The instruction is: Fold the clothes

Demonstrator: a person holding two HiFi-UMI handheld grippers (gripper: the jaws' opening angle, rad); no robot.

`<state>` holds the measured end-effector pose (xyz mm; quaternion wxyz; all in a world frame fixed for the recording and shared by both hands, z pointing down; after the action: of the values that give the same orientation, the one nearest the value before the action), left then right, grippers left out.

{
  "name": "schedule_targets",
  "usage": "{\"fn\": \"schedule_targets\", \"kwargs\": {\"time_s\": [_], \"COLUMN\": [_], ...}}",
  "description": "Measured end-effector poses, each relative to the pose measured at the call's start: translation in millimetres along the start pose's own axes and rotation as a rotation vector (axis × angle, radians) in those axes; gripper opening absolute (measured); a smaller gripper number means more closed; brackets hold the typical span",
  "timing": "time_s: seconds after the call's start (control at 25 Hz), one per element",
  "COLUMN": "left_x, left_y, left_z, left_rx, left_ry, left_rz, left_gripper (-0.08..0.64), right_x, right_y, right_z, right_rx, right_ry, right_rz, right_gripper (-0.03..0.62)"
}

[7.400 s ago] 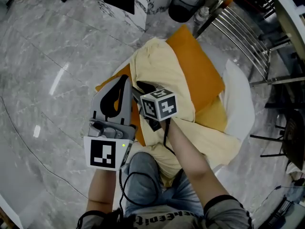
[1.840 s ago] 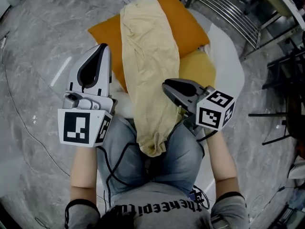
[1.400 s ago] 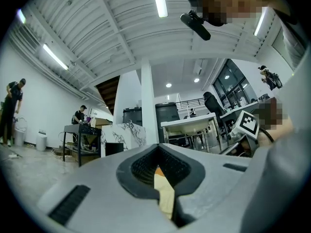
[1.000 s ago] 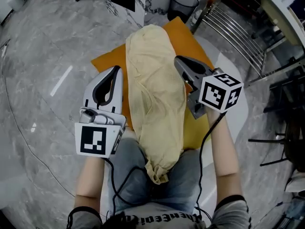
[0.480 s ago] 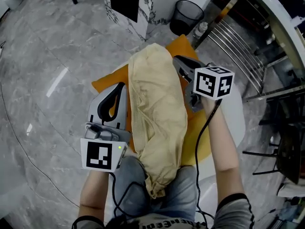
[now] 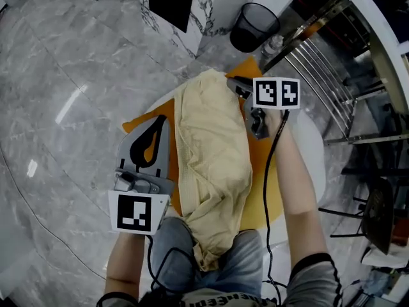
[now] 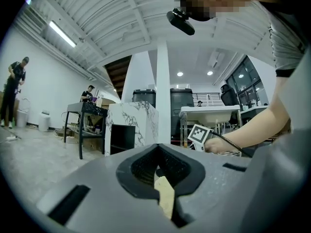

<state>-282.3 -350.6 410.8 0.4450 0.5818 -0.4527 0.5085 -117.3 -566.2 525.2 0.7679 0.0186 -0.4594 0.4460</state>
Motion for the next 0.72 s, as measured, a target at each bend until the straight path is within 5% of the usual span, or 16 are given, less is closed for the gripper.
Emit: {"fn": "schedule_targets", "kwargs": {"time_s": [0.44,0.72], "left_x": [26.8,32.1], "left_y": [46.1,61.8], "left_z": [17.7,19.9], "left_rx": [-0.037,-0.053], "left_ry": [0.048,0.048], "left_rz": [-0.052,-0.061], "left_gripper": [0.003,0.003], "right_x": [16.9,28.6], "right_y": [-41.4,-31.9], "right_z": [66.3,86.6], "right_rx": [0.109,0.101], "right_ry": [0.202,0.355], "right_rz": [0.071,-0.035], "right_gripper": [0.149,0.152]}}
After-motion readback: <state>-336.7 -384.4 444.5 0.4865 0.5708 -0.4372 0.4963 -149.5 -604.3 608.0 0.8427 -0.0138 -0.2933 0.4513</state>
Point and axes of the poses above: the fingertips, and each gripper's own axes: z forward along the fingers, y to its left, x out of its underside, the point moved 4 cm from there along -z, backward along the fingers, and after that the axes turned 6 degrees about -y, right-handed, at the moved point
